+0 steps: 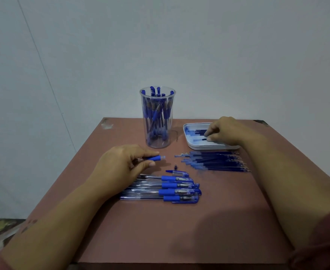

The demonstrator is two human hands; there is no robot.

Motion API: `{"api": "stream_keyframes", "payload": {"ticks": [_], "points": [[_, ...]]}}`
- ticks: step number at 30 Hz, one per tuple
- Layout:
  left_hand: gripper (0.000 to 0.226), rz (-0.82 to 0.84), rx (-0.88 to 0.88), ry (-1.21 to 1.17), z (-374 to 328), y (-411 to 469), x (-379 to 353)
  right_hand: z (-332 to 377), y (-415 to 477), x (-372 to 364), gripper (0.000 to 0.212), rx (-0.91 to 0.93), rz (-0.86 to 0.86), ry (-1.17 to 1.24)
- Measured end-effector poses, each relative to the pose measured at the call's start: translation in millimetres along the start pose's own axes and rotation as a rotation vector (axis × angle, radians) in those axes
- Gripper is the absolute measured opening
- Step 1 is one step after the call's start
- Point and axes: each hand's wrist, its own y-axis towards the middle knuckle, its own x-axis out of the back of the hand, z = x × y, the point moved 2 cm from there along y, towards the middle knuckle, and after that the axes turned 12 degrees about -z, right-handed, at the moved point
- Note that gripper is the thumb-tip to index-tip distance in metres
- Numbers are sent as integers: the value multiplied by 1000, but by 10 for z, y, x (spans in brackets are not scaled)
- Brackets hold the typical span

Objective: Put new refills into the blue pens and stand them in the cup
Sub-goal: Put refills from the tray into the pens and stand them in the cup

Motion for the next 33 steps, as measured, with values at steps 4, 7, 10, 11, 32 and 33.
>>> {"api": "stream_keyframes", "payload": {"ticks": [4,7,10,11,32,33], "points": [[30,-7,2,1,16,2,1,11,12,-10,3,24,40,-51],[30,-9,-3,6,15,5,6,74,-22,17,7,48,20,-11],[30,-5,-5,5,18,8,8,247,-108,136,2,103,-64,139],[30,-4,-4,4,23,7,6,332,-158,187,1,132,-79,183],[32,-47,17,-48,-12,-19,8,738,-1013,-89,10,294,-233,367],[32,-49,19,-46,-11,-19,6,738,-1011,-100,10,291,-232,368]]}}
